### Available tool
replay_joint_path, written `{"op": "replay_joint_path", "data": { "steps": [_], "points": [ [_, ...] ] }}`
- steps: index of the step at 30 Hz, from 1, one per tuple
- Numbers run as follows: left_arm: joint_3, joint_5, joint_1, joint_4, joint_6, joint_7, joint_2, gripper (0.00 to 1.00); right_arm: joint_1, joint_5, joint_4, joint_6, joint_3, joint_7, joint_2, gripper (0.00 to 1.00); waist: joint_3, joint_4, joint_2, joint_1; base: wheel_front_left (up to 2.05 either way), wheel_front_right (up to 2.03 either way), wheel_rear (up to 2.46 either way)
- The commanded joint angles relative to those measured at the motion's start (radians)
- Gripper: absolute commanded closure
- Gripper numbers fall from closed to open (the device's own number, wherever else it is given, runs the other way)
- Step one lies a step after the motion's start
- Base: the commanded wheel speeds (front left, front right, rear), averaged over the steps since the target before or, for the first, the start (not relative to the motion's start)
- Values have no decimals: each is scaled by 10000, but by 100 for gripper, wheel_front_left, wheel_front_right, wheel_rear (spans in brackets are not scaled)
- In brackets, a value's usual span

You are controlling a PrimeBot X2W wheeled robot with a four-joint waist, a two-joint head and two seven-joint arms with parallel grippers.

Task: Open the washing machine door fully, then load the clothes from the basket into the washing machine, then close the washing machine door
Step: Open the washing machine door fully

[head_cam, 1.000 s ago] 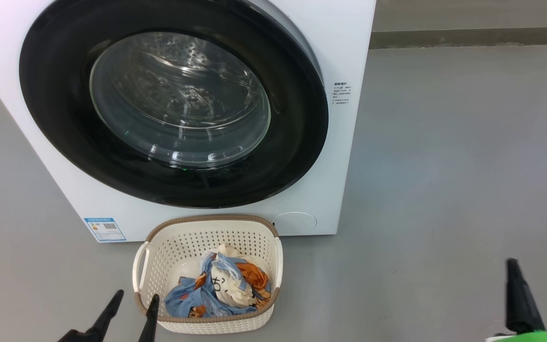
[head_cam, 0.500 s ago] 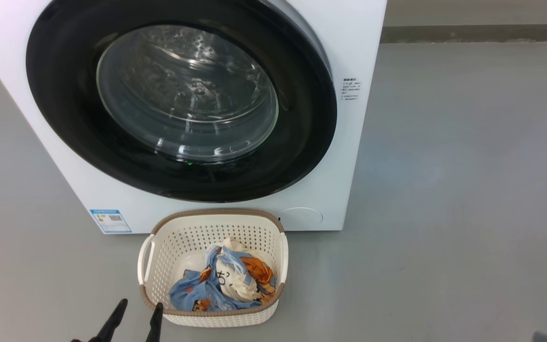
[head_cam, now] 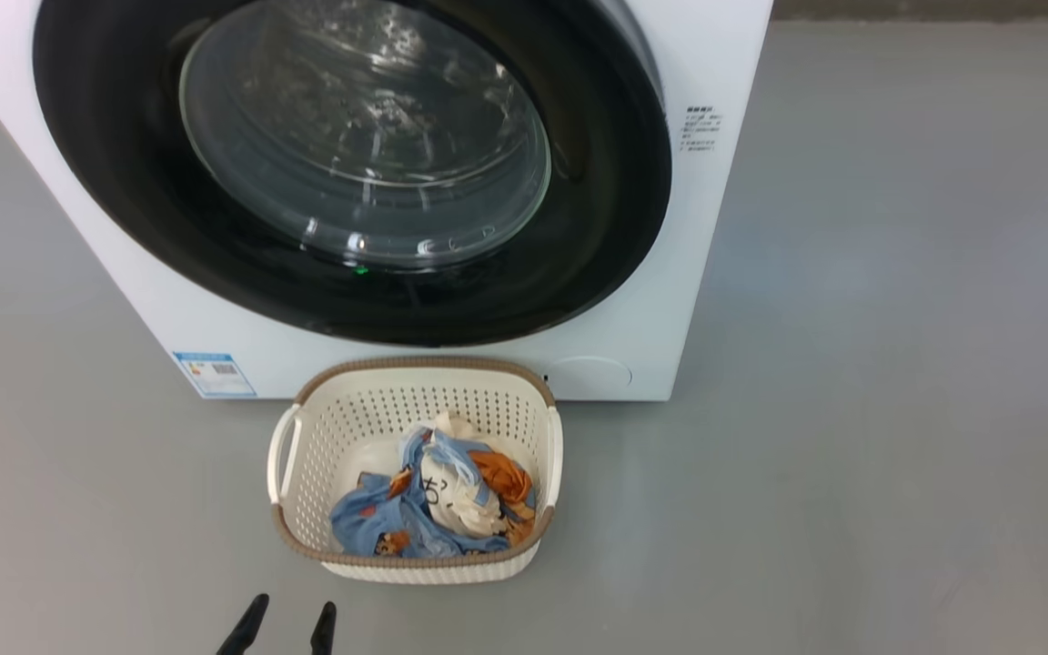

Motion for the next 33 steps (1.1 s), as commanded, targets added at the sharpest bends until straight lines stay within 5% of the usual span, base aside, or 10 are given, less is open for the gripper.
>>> {"op": "replay_joint_path", "data": {
  "steps": [1,17,33],
  "points": [
    [280,-17,-177,-278,-23,-67,36,0,-353,120,-223,90,136,132,-284,100,234,60,0,-1,0,0,0],
    [172,328,-455,-1025,-23,-67,75,0,-2872,-453,-240,90,229,1366,-509,100,1882,365,0,-1,0,0,0],
    [307,447,-716,-1723,120,-67,41,0,-5603,-838,-629,90,1623,2492,-367,100,3660,757,0,-1,0,0,0]
  ]
}}
